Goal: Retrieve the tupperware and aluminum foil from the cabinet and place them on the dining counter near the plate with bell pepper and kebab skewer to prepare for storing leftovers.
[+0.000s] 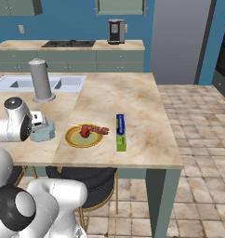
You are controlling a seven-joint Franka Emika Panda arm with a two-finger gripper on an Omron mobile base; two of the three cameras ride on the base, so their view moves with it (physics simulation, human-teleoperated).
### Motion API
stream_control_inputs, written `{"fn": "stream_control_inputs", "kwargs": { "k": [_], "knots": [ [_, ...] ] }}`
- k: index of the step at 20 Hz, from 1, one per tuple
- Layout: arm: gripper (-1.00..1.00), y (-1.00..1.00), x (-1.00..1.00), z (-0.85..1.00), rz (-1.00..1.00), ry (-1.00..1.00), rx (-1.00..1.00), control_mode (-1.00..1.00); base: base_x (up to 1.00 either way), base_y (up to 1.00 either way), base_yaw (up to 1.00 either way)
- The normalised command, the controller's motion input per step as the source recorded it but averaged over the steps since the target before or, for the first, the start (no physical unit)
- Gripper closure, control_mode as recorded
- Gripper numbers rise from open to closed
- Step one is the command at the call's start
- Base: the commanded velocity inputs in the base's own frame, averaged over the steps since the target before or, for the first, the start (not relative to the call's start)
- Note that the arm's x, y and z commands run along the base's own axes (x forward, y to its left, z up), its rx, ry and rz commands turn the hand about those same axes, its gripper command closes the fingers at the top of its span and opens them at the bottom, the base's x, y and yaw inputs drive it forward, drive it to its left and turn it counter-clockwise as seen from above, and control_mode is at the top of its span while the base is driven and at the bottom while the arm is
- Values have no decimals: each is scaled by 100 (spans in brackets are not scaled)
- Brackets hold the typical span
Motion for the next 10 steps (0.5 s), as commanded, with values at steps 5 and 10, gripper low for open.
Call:
{"fn": "stream_control_inputs", "kwargs": {
  "k": [5, 10],
  "knots": [
    [100, 5, 47, -34, 0, 0, 3, -100, 0, 0, 0],
    [100, 24, 38, -24, 0, 0, 0, -100, 0, 0, 0]
  ]
}}
